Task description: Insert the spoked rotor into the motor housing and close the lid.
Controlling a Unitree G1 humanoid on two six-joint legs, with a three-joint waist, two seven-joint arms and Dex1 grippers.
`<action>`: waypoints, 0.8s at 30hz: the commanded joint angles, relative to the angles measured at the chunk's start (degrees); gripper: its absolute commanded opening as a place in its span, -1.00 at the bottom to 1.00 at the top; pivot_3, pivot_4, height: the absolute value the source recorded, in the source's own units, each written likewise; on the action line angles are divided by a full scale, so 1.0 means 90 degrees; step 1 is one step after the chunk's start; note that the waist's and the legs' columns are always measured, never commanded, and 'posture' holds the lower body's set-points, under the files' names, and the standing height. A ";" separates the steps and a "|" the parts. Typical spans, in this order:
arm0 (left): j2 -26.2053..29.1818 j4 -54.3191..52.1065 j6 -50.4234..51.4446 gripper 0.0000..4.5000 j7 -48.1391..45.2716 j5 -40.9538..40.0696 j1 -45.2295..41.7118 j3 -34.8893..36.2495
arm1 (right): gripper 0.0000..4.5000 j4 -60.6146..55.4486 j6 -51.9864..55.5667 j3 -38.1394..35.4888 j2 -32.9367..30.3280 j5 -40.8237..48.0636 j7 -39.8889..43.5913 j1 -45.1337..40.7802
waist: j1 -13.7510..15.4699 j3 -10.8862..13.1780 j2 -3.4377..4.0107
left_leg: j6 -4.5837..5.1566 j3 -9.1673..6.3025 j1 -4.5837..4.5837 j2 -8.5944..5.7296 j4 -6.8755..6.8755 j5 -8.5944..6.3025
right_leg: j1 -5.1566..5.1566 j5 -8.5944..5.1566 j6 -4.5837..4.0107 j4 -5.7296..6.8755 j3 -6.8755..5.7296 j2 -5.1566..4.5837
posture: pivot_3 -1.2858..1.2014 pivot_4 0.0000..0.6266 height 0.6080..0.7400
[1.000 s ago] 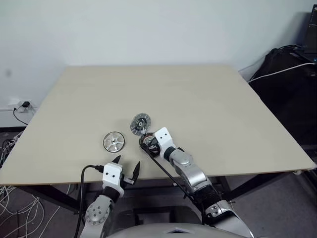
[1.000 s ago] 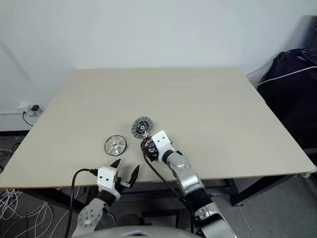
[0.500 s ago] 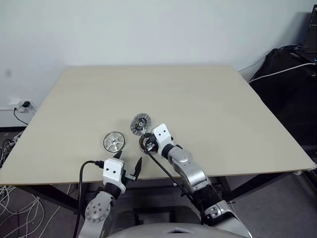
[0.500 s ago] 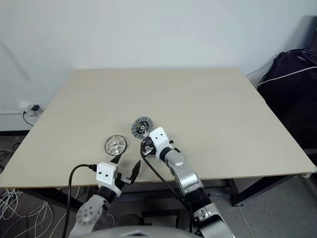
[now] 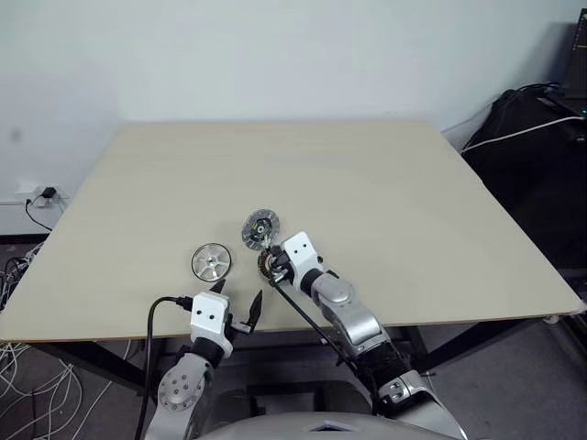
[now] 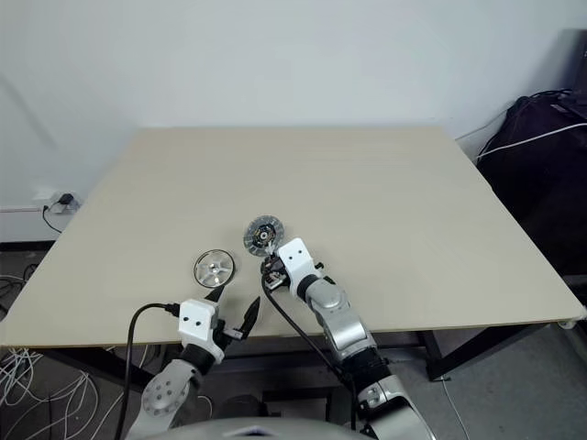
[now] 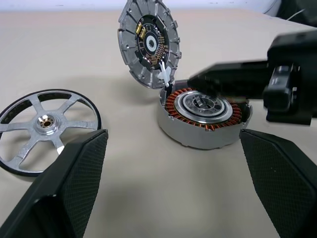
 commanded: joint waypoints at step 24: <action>-0.0006 -0.0245 -0.0116 1.00 0.0016 0.0012 -0.0004 -0.0028 | -0.99 0.0503 -0.0210 0.0061 0.0240 -0.0117 -0.0019 -0.0486 | -0.0004 0.0001 0.0001 | -0.0001 0.0000 0.0000 0.0001 0.0000 0.0000 | 0.0000 0.0000 0.0000 0.0000 0.0000 0.0000 | 0.03 -1.00 1.00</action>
